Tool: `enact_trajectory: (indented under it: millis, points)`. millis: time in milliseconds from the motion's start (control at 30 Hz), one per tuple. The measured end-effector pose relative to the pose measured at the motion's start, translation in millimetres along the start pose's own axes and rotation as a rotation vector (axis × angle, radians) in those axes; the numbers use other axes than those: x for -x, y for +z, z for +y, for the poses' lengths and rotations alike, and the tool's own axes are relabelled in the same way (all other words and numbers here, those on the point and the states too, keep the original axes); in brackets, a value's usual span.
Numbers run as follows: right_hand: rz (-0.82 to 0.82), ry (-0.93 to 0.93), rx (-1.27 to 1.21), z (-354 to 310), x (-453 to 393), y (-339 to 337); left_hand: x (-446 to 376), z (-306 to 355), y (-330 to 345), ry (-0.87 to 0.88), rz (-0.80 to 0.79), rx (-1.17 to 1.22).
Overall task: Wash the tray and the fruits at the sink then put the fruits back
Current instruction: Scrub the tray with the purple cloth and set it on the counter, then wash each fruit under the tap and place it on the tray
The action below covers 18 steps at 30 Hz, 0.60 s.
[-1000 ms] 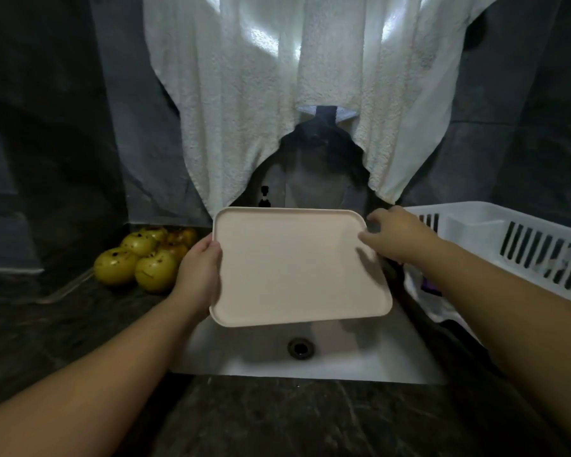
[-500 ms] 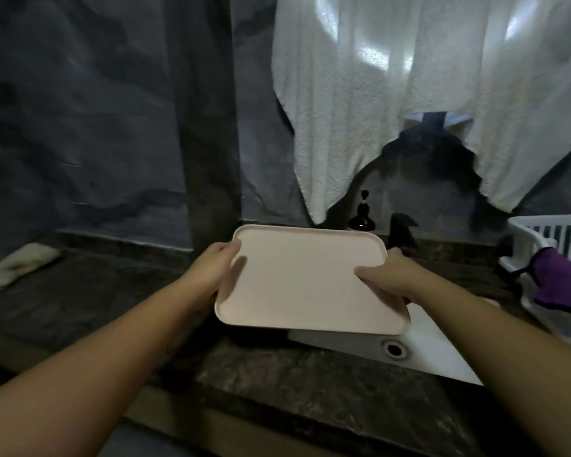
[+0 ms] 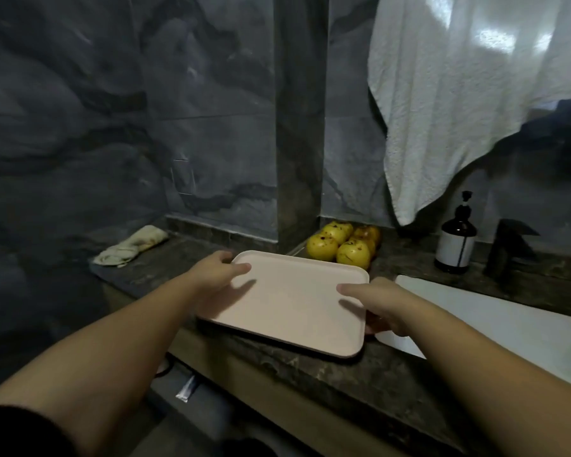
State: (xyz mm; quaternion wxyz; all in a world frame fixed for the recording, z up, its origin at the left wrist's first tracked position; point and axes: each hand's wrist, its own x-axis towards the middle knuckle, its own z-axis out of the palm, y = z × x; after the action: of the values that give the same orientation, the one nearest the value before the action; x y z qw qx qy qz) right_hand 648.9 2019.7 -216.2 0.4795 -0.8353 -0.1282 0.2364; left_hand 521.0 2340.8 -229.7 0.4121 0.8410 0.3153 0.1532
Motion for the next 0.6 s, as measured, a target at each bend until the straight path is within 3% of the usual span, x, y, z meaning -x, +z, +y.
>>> enact_trajectory:
  millis: [367,600]
  points:
    - [-0.157,0.035,-0.292,-3,-37,46,-50,-36,-21,-0.063,0.031,-0.053]
    - [-0.128,0.050,-0.265,-6,-56,59,-72,-42,-28,-0.069,-0.002,-0.070]
